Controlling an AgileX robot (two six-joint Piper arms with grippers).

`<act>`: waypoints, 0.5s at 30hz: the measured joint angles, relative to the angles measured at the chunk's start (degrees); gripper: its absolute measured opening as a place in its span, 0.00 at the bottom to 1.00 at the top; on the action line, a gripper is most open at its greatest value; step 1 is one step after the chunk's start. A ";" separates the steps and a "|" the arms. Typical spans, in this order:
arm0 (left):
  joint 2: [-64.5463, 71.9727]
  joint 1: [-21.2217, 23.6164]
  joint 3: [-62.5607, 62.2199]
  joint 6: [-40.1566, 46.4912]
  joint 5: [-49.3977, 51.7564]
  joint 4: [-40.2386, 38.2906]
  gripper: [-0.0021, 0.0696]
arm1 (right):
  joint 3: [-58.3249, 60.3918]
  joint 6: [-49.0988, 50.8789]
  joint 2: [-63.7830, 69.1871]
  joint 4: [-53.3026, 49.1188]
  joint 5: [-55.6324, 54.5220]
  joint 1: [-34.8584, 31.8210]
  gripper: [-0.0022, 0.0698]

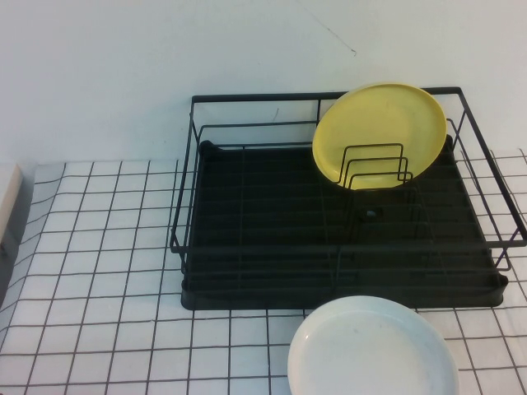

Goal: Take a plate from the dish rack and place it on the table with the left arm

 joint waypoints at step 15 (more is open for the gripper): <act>0.00 0.00 0.00 -0.06 0.00 0.33 0.03 | 0.00 0.00 0.00 0.11 0.00 0.00 0.03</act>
